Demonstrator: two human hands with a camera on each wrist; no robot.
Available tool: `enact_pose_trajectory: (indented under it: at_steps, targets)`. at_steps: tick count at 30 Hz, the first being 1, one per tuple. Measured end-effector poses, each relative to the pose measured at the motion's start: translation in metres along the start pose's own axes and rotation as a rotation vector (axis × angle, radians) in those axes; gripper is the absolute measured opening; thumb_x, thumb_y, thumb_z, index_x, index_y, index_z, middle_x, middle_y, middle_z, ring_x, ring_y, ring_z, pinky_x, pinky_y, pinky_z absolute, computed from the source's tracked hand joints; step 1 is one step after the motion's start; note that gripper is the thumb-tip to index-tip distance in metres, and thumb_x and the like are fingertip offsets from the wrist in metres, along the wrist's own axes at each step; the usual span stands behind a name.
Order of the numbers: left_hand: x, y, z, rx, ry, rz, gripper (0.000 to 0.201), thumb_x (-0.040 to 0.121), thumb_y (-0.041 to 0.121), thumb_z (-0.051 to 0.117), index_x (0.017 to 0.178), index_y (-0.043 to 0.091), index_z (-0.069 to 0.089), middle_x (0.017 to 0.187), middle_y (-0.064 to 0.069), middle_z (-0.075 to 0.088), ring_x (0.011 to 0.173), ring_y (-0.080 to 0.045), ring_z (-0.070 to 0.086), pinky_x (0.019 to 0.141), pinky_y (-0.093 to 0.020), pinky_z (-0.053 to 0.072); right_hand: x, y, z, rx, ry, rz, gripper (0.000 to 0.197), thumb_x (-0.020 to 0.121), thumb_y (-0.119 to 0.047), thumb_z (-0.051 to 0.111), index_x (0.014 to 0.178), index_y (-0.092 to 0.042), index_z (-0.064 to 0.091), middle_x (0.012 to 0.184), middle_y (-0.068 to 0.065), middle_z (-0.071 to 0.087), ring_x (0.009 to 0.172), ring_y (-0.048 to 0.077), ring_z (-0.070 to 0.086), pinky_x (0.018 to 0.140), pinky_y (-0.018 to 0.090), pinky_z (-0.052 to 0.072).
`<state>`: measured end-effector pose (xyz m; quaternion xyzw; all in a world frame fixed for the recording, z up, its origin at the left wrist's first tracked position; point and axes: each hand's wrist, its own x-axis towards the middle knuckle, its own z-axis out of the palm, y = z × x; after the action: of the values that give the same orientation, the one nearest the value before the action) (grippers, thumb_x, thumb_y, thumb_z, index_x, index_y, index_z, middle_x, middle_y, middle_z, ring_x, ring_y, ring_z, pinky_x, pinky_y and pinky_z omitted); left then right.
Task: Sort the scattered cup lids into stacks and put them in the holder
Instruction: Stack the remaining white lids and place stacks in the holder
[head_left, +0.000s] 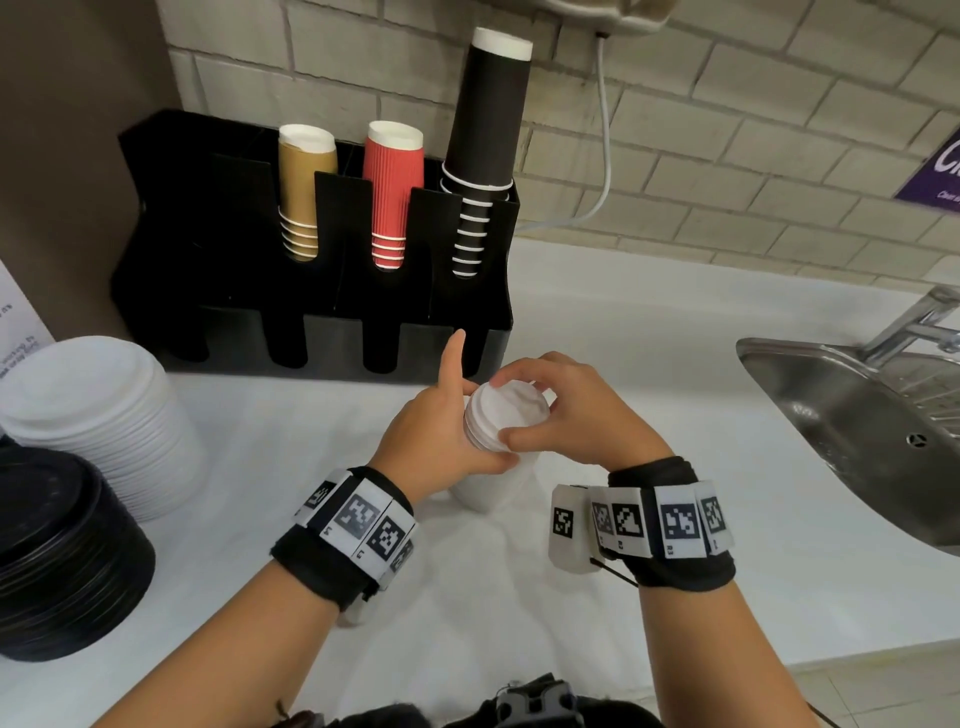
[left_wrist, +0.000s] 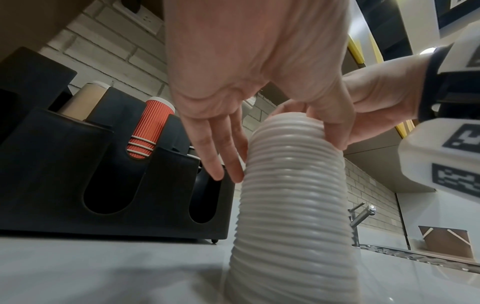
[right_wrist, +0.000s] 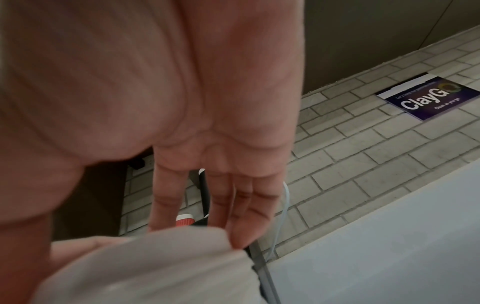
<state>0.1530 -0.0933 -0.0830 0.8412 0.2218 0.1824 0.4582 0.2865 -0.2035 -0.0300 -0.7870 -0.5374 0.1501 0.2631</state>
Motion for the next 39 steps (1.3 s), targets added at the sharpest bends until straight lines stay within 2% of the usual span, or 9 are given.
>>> enact_pose_trajectory:
  at_steps: [5, 9, 12, 14, 19, 25, 29, 35, 39]
  targets:
    - [-0.001, 0.002, -0.001, 0.004, -0.007, -0.010, 0.132, 0.063, 0.037, 0.089, 0.153, 0.029, -0.006, 0.115, 0.015, 0.054, 0.105, -0.010, 0.057, 0.089, -0.027, 0.047, -0.002, -0.002, 0.004, -0.021, 0.006, -0.002, 0.052, 0.069, -0.023, 0.080, 0.116, -0.032, 0.061, 0.112, 0.000, 0.052, 0.103, 0.016, 0.052, 0.080, 0.020, 0.042]
    - [-0.004, 0.003, -0.012, 0.125, -0.172, -0.154, 0.109, 0.066, 0.048, 0.084, 0.151, 0.022, 0.021, 0.137, 0.003, 0.050, 0.119, -0.017, 0.052, 0.093, -0.031, 0.045, -0.004, 0.003, 0.005, 0.002, 0.017, -0.003, 0.053, 0.073, -0.024, 0.076, 0.120, -0.036, 0.056, 0.116, -0.002, 0.047, 0.103, 0.014, 0.049, 0.078, 0.010, 0.037]
    - [-0.005, -0.002, -0.017, 0.293, -0.429, -0.270, 0.076, 0.084, 0.049, 0.067, 0.141, 0.013, 0.033, 0.106, 0.004, 0.058, 0.089, -0.013, 0.059, 0.073, -0.025, 0.046, -0.009, 0.011, 0.006, 0.115, 0.004, 0.023, 0.058, 0.076, -0.027, 0.075, 0.126, -0.043, 0.050, 0.120, -0.005, 0.040, 0.108, 0.009, 0.044, 0.079, 0.003, 0.035]
    - [-0.002, -0.004, -0.010, 0.301, -0.477, -0.260, 0.059, 0.089, 0.041, 0.062, 0.135, 0.013, 0.038, 0.093, 0.004, 0.059, 0.078, -0.011, 0.058, 0.066, -0.024, 0.046, -0.010, 0.016, 0.005, 0.137, -0.036, 0.048, 0.068, 0.073, -0.032, 0.080, 0.129, -0.046, 0.044, 0.122, -0.004, 0.037, 0.111, 0.010, 0.041, 0.081, 0.007, 0.035]
    - [0.012, -0.004, 0.010, 0.280, -0.363, -0.255, 0.047, 0.096, 0.037, 0.053, 0.133, 0.012, 0.040, 0.098, 0.000, 0.058, 0.087, -0.018, 0.058, 0.070, -0.029, 0.047, 0.001, 0.026, -0.002, 0.126, -0.035, 0.024, 0.071, 0.070, -0.027, 0.083, 0.125, -0.042, 0.040, 0.124, -0.001, 0.050, 0.108, 0.018, 0.047, 0.082, 0.023, 0.038]
    - [0.029, -0.001, 0.022, 0.246, -0.323, -0.247, 0.050, 0.094, 0.037, 0.055, 0.135, 0.012, 0.039, 0.119, -0.008, 0.060, 0.105, -0.024, 0.059, 0.090, -0.037, 0.049, 0.029, 0.038, -0.018, 0.119, 0.009, 0.088, 0.069, 0.073, -0.021, 0.082, 0.127, -0.029, 0.040, 0.122, 0.005, 0.049, 0.102, 0.021, 0.049, 0.077, 0.025, 0.040]
    - [0.024, -0.004, 0.007, 0.213, -0.261, -0.240, 0.058, 0.089, 0.044, 0.062, 0.139, 0.023, 0.041, 0.131, -0.001, 0.054, 0.106, -0.016, 0.053, 0.085, -0.027, 0.042, 0.041, 0.039, -0.029, 0.073, -0.050, 0.127, 0.070, 0.072, -0.022, 0.083, 0.124, -0.027, 0.037, 0.115, 0.004, 0.050, 0.093, 0.021, 0.051, 0.069, 0.025, 0.044]
    - [-0.001, -0.018, -0.033, 0.069, -0.110, -0.308, 0.057, 0.087, 0.049, 0.064, 0.137, 0.031, 0.044, 0.125, 0.010, 0.051, 0.090, -0.011, 0.057, 0.070, -0.022, 0.045, 0.053, 0.031, -0.043, -0.110, -0.219, 0.133, 0.085, 0.068, -0.029, 0.085, 0.132, -0.040, 0.031, 0.120, 0.002, 0.046, 0.105, 0.022, 0.048, 0.078, 0.027, 0.042]
    - [-0.014, -0.030, -0.052, -0.012, -0.025, -0.354, 0.050, 0.087, 0.045, 0.065, 0.132, 0.031, 0.050, 0.119, 0.011, 0.053, 0.098, -0.012, 0.058, 0.076, -0.026, 0.045, 0.058, 0.026, -0.046, -0.185, -0.293, 0.151, 0.083, 0.069, -0.032, 0.084, 0.134, -0.048, 0.034, 0.126, -0.001, 0.044, 0.112, 0.022, 0.045, 0.085, 0.031, 0.041]
